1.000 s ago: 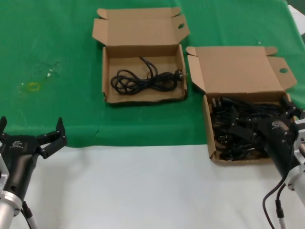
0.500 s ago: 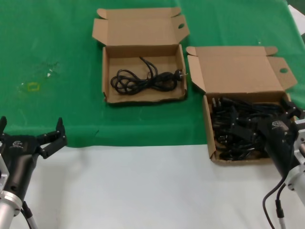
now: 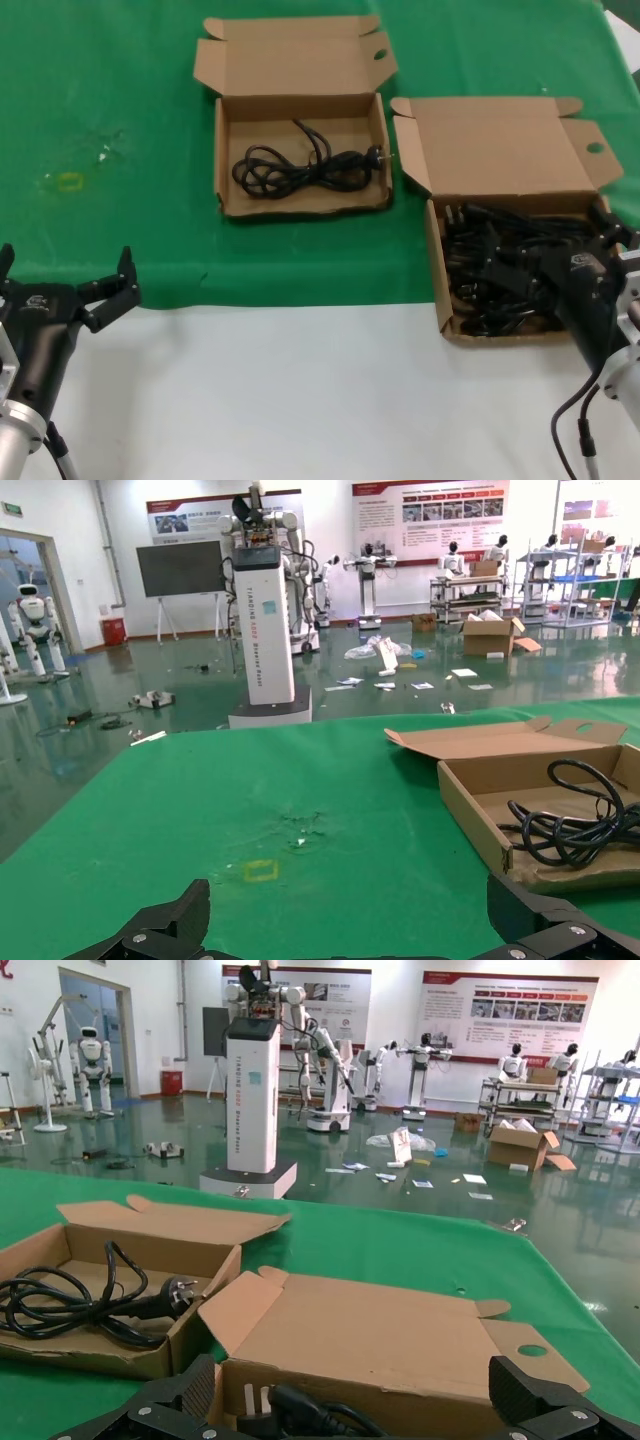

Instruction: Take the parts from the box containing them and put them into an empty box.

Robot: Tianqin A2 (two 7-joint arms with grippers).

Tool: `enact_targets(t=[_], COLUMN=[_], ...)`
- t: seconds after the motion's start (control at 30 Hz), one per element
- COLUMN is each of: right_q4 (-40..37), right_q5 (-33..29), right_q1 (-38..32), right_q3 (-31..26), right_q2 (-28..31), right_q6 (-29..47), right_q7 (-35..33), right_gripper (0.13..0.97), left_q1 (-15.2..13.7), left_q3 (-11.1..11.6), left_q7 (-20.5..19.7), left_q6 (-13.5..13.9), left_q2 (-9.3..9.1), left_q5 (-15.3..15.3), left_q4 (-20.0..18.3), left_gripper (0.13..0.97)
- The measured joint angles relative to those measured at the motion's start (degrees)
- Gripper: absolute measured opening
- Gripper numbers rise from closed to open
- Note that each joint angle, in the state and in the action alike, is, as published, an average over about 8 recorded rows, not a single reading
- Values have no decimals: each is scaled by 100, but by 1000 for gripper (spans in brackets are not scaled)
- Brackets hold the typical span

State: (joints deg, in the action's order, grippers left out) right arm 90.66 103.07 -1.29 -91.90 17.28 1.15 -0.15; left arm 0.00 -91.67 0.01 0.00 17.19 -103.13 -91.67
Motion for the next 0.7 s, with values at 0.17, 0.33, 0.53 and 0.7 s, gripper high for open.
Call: enact_targets(t=[0.17,0.33,0.53,0.7], right_q4=[0,0,0,0], right_q5=[0,0,0,0], right_q1=[0,0,0,0], right_q3=[0,0,0,0], right_q2=[0,0,0,0], right_q6=[0,0,0,0], right_q7=[0,0,0,0], right_gripper=[966,966,966,966], left_q1=[0,0,0,0], left_q3=[0,0,0,0], left_q7=[0,0,-1,-1], left_q6=[0,0,0,0], left_q2=[0,0,0,0], left_q5=[0,0,0,0], left_q4=[0,0,0,0], left_gripper=[966,966,966,966])
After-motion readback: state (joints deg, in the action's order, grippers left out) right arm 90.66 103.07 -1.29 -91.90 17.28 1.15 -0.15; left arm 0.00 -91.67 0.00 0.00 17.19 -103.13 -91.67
